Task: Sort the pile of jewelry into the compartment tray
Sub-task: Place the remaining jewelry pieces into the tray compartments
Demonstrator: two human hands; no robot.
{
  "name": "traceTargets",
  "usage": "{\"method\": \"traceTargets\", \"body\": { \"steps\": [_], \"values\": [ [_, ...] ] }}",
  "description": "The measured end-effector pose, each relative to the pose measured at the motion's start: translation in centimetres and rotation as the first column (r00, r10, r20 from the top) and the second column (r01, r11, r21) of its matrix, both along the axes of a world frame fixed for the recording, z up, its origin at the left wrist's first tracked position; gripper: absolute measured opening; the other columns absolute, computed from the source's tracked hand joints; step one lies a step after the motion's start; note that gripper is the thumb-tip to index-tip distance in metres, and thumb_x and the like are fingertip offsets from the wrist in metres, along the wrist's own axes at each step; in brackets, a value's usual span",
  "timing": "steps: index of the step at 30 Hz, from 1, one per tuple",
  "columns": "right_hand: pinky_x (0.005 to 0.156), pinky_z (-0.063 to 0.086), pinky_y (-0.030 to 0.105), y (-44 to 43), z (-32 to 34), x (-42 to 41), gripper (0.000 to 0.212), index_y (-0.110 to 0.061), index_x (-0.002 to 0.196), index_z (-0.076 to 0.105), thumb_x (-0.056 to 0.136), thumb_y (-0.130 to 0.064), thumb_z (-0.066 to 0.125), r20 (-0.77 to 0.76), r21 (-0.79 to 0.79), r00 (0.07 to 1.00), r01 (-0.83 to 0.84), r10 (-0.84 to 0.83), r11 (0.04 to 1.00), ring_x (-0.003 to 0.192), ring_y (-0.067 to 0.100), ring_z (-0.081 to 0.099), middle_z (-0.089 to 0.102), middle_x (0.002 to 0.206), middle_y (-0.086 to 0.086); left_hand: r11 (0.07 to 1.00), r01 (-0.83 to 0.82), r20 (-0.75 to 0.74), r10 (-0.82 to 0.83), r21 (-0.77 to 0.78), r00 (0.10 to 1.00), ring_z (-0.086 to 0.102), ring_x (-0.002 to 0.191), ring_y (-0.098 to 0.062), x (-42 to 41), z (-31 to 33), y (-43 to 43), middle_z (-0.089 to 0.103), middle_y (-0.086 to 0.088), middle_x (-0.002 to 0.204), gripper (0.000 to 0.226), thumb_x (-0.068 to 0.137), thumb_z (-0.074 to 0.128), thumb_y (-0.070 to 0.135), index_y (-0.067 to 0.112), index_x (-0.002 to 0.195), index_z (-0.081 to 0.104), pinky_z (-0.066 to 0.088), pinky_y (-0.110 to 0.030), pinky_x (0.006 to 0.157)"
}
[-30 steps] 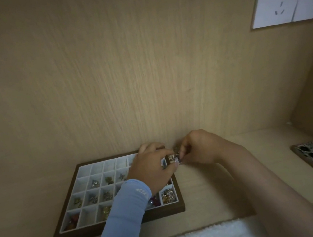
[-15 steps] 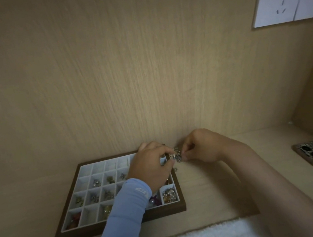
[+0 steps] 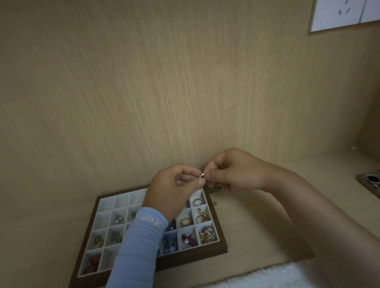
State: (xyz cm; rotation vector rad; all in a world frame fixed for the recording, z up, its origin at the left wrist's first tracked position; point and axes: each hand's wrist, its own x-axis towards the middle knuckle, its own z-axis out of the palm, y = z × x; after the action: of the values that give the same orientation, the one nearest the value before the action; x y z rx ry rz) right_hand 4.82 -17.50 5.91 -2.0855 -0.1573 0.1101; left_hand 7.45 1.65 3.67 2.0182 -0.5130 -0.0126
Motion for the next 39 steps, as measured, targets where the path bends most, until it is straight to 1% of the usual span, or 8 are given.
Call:
{"method": "traceTargets", "body": {
  "steps": [4,8,11,18,23,28,35,39],
  "values": [
    [0.06,0.053,0.032,1.4,-0.1,0.0,0.011,-0.011,0.093,0.073,0.096,-0.018,0.065,0.013,0.074,1.0,-0.011,0.01,0.997,0.067,0.024,0.064,0.074,0.084,0.009,1.0,0.021,-0.016,-0.021,0.015,1.0,0.067,0.071,-0.002,0.4,1.1,1.4,0.073,0.006,0.079,0.01,0.081,0.077,0.022,0.026,0.088,0.073,0.054,-0.021,0.069],
    [0.046,0.044,0.017,3.0,0.0,-0.3,0.012,-0.006,0.102,0.072,0.094,-0.013,0.067,0.014,0.231,0.999,0.025,-0.029,0.973,0.054,0.016,0.061,0.072,0.074,0.0,1.0,0.001,0.019,-0.001,-0.022,1.0,0.068,0.074,-0.013,0.8,1.6,2.7,0.073,0.002,0.081,0.013,0.08,0.077,0.018,0.028,0.088,0.074,0.056,-0.027,0.072],
    [0.042,0.04,0.017,3.7,0.1,-0.5,0.016,-0.003,0.104,0.072,0.091,-0.011,0.069,-0.001,0.333,0.999,0.039,-0.041,0.942,0.05,0.011,0.058,0.073,0.076,0.003,0.999,0.006,0.023,-0.005,-0.05,1.0,0.065,0.073,-0.011,1.0,2.1,3.5,0.073,0.001,0.082,0.016,0.08,0.078,0.017,0.03,0.088,0.074,0.055,-0.026,0.073],
    [0.043,0.042,0.02,3.7,-0.1,-0.3,0.014,-0.002,0.102,0.073,0.09,-0.009,0.07,-0.009,0.289,0.995,0.098,-0.099,0.952,0.049,0.008,0.058,0.071,0.071,0.001,0.999,0.028,-0.024,-0.029,-0.035,0.999,0.069,0.079,-0.011,1.3,2.4,4.2,0.075,0.004,0.081,0.009,0.083,0.075,0.021,0.027,0.089,0.074,0.055,-0.033,0.082],
    [0.071,0.059,0.031,3.4,-0.4,-0.2,0.007,-0.018,0.09,0.077,0.086,-0.012,0.075,0.098,-0.099,0.995,-0.025,0.035,0.995,0.073,0.014,0.071,0.075,0.082,0.0,0.998,-0.004,-0.02,0.005,0.061,1.0,0.064,0.072,-0.005,1.8,1.8,5.2,0.07,0.011,0.074,0.006,0.082,0.075,0.025,0.03,0.084,0.072,0.052,-0.031,0.077],
    [0.084,0.057,0.03,5.4,-0.4,-0.7,0.009,-0.03,0.093,0.08,0.084,-0.029,0.077,0.02,-0.539,0.975,-0.175,0.22,0.824,0.083,-0.002,0.067,0.075,0.09,-0.017,0.984,-0.005,-0.066,0.017,0.177,0.998,0.065,0.073,-0.007,1.8,1.5,6.0,0.07,0.009,0.075,0.002,0.083,0.073,0.026,0.028,0.083,0.071,0.055,-0.034,0.079],
    [0.076,0.055,0.033,8.2,0.2,-1.0,0.018,-0.028,0.095,0.078,0.086,-0.041,0.07,0.105,-0.801,0.965,-0.062,0.241,0.595,0.086,0.011,0.065,0.073,0.092,-0.01,0.985,-0.059,-0.031,0.064,0.161,0.997,0.064,0.071,-0.007,1.4,2.0,7.2,0.07,0.006,0.079,0.002,0.086,0.07,0.026,0.027,0.085,0.07,0.051,-0.027,0.073],
    [0.068,0.055,0.032,9.2,0.3,-1.2,0.019,-0.023,0.072,0.063,0.089,-0.032,0.063,0.117,-0.859,0.962,-0.028,0.248,0.511,0.067,0.013,0.058,0.06,0.07,-0.006,0.964,-0.071,-0.018,0.079,0.257,0.997,0.066,0.075,-0.007,1.2,1.9,8.6,0.07,0.008,0.078,0.004,0.085,0.069,0.028,0.031,0.082,0.069,0.052,-0.026,0.072]
  ]
}}
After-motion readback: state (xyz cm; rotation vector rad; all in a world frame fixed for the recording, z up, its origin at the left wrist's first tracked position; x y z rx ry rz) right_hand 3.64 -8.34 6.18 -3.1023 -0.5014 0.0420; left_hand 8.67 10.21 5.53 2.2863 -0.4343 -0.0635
